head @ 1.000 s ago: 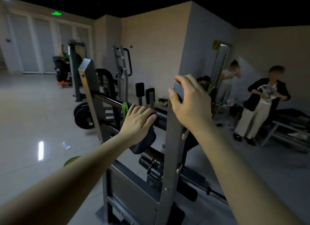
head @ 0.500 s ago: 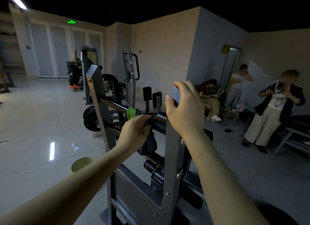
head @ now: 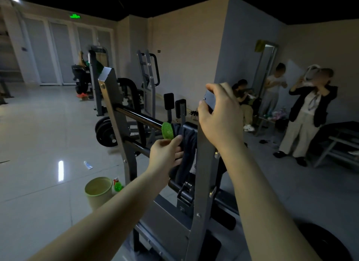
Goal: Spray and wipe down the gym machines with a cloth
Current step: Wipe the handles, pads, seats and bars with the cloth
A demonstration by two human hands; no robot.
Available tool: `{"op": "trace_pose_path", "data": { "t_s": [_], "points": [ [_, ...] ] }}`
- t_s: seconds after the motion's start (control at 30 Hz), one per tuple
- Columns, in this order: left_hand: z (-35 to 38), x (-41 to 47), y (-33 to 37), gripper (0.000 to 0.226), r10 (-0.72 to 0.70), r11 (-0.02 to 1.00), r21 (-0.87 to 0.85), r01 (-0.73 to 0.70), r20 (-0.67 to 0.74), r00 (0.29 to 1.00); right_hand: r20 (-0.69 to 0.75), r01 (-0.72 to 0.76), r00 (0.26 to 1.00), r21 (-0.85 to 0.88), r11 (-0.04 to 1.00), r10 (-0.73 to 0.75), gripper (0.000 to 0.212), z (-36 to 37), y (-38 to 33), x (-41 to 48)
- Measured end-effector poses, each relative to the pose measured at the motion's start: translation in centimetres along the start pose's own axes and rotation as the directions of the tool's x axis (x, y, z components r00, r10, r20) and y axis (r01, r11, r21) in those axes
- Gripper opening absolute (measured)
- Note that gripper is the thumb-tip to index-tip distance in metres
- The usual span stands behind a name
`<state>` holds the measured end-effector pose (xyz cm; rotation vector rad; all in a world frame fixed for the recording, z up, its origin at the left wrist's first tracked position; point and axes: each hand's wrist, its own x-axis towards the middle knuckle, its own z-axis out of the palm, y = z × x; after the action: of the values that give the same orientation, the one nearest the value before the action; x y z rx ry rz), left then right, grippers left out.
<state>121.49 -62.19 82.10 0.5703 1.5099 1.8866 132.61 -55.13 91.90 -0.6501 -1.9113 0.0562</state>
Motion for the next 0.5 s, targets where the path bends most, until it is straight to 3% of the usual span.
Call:
{"op": "trace_pose_path", "data": {
  "t_s": [0.1,0.23,0.3,0.43,0.5],
  "points": [
    [2.3,1.1,0.9,0.042,-0.185,0.978,-0.087,0.189,0.056,0.981,-0.013,-0.007,1.000,-0.007,1.000,0.007,0.040,0.1,0.0,0.0],
    [4.7,1.7,1.4,0.063,-0.172,0.954,-0.248,0.171,0.015,0.985,-0.013,-0.011,1.000,-0.015,1.000,0.011,0.039,0.1,-0.1,-0.1],
    [4.2,1.8,0.7,0.059,-0.139,0.944,-0.299,0.142,0.031,0.990,-0.009,0.001,1.000,-0.030,1.000,-0.002,0.038,0.1,0.0,-0.2],
    [3.5,1.8,-0.1,0.035,-0.107,0.974,-0.198,0.111,0.032,0.994,-0.019,0.025,0.999,-0.060,0.998,-0.027,0.036,0.1,0.2,-0.2],
    [3.3,1.3,0.1,0.039,-0.084,0.988,-0.129,0.086,0.023,0.996,-0.021,0.039,0.999,-0.062,0.997,-0.041,0.036,0.0,0.3,-0.1]
  ]
}}
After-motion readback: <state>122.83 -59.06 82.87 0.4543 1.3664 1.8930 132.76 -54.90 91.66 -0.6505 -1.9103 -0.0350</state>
